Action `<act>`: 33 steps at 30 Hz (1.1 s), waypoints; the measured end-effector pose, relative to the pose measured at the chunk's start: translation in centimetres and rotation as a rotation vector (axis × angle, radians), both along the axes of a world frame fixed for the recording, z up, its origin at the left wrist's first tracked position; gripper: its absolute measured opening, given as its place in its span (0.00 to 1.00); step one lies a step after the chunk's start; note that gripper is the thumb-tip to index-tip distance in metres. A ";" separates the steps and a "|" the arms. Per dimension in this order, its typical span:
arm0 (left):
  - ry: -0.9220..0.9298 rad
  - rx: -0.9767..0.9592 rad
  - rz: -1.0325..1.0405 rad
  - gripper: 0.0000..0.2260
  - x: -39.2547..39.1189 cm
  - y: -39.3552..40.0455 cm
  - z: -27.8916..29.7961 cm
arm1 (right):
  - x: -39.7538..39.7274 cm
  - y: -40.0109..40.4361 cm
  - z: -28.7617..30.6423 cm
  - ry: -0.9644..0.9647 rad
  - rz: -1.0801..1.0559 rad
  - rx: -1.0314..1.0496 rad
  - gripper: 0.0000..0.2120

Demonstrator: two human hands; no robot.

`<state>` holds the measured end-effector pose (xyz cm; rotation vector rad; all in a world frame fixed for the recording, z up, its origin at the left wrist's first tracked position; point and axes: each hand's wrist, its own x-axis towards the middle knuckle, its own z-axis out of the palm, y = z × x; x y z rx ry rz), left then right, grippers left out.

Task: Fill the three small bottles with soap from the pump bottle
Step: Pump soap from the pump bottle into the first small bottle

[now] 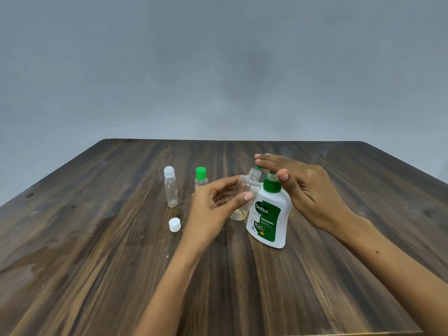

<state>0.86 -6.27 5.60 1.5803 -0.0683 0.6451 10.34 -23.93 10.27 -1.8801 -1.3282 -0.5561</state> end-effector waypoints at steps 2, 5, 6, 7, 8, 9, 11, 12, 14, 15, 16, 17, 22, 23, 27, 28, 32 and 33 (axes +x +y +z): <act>-0.005 0.005 0.001 0.22 0.1 0.1 0.1 | -0.2 0.2 -0.1 0.007 0.016 0.030 0.33; 0.000 0.015 0.003 0.21 0.1 0.1 0.0 | -0.6 0.5 -0.3 -0.003 0.013 0.041 0.34; 0.000 0.018 0.002 0.21 0.0 0.0 0.0 | -0.6 0.5 -0.2 -0.002 0.006 0.033 0.34; 0.001 0.018 0.001 0.21 0.0 0.0 -0.1 | -0.5 0.4 -0.2 0.003 0.002 0.021 0.34; 0.001 0.017 0.001 0.21 -0.1 0.0 -0.1 | -0.5 0.3 -0.1 0.008 0.002 0.008 0.34; 0.001 0.017 0.000 0.21 -0.1 0.0 0.0 | -0.4 0.1 0.1 0.011 0.002 -0.003 0.34; -0.001 0.020 -0.004 0.21 -0.1 0.0 0.1 | -0.3 -0.1 0.3 0.021 0.006 -0.017 0.34; -0.003 0.021 -0.005 0.21 -0.1 0.0 0.1 | -0.3 -0.1 0.3 0.016 0.007 -0.020 0.34; -0.006 0.022 -0.004 0.20 -0.1 -0.1 0.2 | -0.3 -0.1 0.2 -0.004 0.008 -0.010 0.35; -0.006 0.019 -0.003 0.20 -0.1 -0.1 0.2 | -0.2 0.0 0.1 0.000 0.010 -0.001 0.35; -0.003 0.016 -0.002 0.21 0.0 -0.1 0.2 | -0.2 0.0 0.0 0.013 0.012 0.007 0.34; 0.002 0.013 -0.001 0.21 0.1 -0.1 0.1 | -0.1 0.1 -0.1 0.026 0.012 0.012 0.34; 0.010 0.003 0.002 0.21 0.1 -0.2 0.2 | 0.0 0.0 -0.1 0.042 0.026 0.024 0.34; 0.007 0.004 0.002 0.20 0.0 -0.2 0.3 | 0.0 -0.1 0.1 0.034 0.034 0.016 0.34; -0.003 0.007 0.004 0.19 -0.1 0.0 0.6 | 0.3 -0.3 0.4 -0.022 0.015 -0.024 0.35; -0.004 0.009 0.007 0.19 -0.1 0.0 0.6 | 0.4 -0.3 0.2 -0.021 0.023 -0.018 0.34; 0.010 0.021 0.008 0.21 0.1 -0.2 0.3 | 0.4 -0.2 -0.4 0.008 0.061 0.030 0.31; 0.009 0.021 0.012 0.21 0.1 -0.2 0.3 | 0.3 -0.2 -0.5 0.011 0.064 0.032 0.31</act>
